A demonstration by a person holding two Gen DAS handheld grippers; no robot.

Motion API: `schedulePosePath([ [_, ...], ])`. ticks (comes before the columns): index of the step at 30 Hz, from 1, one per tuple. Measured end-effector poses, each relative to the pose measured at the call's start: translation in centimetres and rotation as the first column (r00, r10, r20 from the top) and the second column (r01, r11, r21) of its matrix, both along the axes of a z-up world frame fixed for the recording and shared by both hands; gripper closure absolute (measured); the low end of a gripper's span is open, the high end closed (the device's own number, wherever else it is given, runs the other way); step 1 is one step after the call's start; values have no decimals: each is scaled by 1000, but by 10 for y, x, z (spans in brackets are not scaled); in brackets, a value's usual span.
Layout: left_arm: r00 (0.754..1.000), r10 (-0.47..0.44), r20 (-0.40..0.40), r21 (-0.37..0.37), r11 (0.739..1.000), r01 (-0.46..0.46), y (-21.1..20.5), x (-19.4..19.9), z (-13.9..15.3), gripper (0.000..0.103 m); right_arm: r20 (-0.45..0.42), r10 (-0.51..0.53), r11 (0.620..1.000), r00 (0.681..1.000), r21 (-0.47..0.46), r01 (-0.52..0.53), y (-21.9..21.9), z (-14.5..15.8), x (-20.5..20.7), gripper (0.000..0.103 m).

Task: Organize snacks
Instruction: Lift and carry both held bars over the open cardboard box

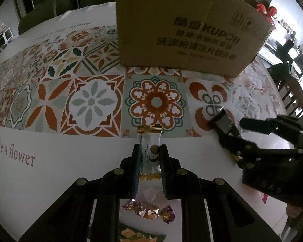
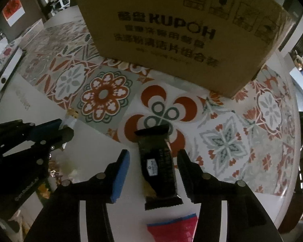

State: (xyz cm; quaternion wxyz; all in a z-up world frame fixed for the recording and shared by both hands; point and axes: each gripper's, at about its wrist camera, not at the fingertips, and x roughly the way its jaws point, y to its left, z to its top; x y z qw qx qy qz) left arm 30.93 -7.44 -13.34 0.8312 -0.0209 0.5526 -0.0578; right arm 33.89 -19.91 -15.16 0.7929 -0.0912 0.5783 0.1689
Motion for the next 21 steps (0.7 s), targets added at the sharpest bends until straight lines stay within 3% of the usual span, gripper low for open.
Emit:
schedulePosePath([
  [7,1000,-21,-1,-1,1000,21,-8,7,0,84,-14,-35,999,999,-27,35,-4,-13,4,54],
  [11,1000,-28,0,-4,1000,28,-9,9,0,84,2,-21,999,1000,-45,21,-2,-13,1,70],
  [21,997,-59,57,-3,998,60,-10,5,17,84,23,-59,998,998,7,59,-8,1,-8,71],
])
